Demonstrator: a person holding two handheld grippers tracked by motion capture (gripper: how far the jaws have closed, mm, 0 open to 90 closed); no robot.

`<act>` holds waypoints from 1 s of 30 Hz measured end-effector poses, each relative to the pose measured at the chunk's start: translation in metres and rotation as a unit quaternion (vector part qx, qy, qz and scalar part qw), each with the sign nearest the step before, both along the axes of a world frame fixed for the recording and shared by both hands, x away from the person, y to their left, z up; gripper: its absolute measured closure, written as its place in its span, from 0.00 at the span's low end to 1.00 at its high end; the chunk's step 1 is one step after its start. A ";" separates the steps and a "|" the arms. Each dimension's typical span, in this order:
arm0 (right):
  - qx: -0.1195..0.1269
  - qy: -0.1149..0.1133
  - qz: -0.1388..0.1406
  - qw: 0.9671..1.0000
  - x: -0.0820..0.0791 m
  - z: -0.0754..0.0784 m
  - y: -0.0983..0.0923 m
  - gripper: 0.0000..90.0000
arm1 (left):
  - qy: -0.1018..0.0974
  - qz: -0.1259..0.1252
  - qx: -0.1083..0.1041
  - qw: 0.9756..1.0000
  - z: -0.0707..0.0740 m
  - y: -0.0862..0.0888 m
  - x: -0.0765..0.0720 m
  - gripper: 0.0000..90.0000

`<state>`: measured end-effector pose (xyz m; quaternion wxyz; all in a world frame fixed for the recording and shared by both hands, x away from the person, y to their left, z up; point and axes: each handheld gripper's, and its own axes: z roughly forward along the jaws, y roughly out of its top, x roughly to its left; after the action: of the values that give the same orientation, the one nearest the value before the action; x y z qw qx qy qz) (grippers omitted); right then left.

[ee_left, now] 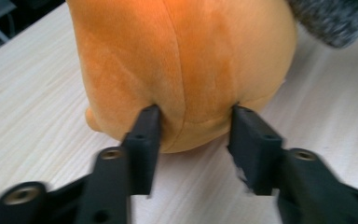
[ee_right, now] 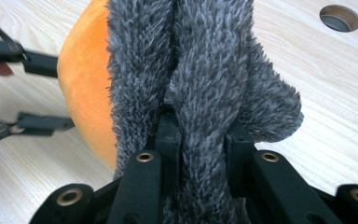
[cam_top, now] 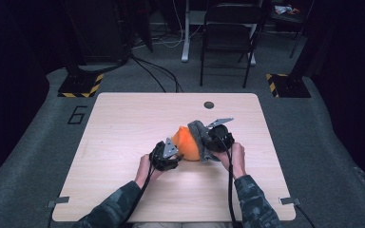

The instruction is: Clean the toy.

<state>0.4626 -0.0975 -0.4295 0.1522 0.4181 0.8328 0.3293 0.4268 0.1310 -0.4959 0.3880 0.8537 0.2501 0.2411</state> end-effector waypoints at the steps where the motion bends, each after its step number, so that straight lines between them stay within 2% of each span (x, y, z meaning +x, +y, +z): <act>1: 0.002 -0.001 0.000 1.000 0.000 0.000 0.000 0.81 | 0.000 0.003 -0.005 1.000 -0.001 0.001 0.000 0.72; 2: 0.002 -0.001 0.000 1.000 0.000 0.000 0.000 0.81 | 0.000 0.003 -0.005 1.000 -0.001 0.001 0.000 0.78; 3: 0.000 -0.003 -0.001 1.000 -0.001 0.000 0.000 0.81 | 0.003 0.006 -0.016 1.000 -0.001 0.003 0.001 0.84; 6: -0.004 -0.006 0.003 1.000 -0.002 0.003 0.000 0.81 | 0.004 0.005 -0.020 1.000 0.002 0.004 0.001 0.90; 8: -0.003 -0.007 0.000 1.000 -0.003 0.007 0.000 0.81 | 0.005 0.005 -0.022 1.000 0.003 0.004 0.002 0.91; 9: 0.001 -0.010 0.002 1.000 -0.003 0.010 -0.001 0.81 | 0.015 0.006 -0.037 0.999 0.007 0.006 0.002 0.92; 11: 0.008 -0.016 0.000 1.000 -0.006 0.017 -0.002 0.81 | 0.023 0.005 -0.051 0.998 0.013 0.008 0.001 0.92; 13: 0.027 -0.022 0.006 0.999 -0.009 0.024 0.000 0.81 | 0.031 0.001 -0.062 0.998 0.019 0.010 0.000 0.92; 15: 0.030 -0.027 0.016 0.999 -0.015 0.030 0.006 0.81 | 0.034 -0.004 -0.065 0.997 0.023 0.009 -0.004 0.92; 17: 0.023 -0.038 0.035 0.998 -0.019 0.032 0.014 0.81 | 0.035 -0.010 -0.063 0.997 0.023 0.006 -0.006 0.91; 18: 0.013 -0.039 0.034 0.999 -0.020 0.031 0.020 0.81 | 0.034 -0.014 -0.062 0.997 0.023 0.005 -0.006 0.91; 21: -0.034 -0.049 0.035 0.998 -0.020 0.023 0.029 0.81 | 0.039 -0.018 -0.055 0.998 0.019 0.003 -0.005 0.91; 22: -0.041 -0.053 0.036 0.997 -0.018 0.020 0.028 0.81 | 0.043 -0.018 -0.056 0.997 0.018 0.003 -0.005 0.91; 23: -0.035 -0.044 0.029 0.998 -0.017 0.018 0.027 0.80 | 0.043 -0.018 -0.056 0.997 0.018 0.003 -0.005 0.91; 28: -0.048 -0.032 0.014 0.998 -0.011 0.012 0.017 0.80 | 0.043 -0.017 -0.056 0.997 0.017 0.004 -0.003 0.90; 30: -0.044 -0.022 0.007 0.999 -0.008 0.008 0.013 0.80 | 0.044 -0.017 -0.057 0.997 0.016 0.005 -0.002 0.90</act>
<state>0.4547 -0.0850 -0.4212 0.1869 0.3976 0.8459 0.3024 0.4250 0.1364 -0.4796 0.4291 0.8438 0.2658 0.1822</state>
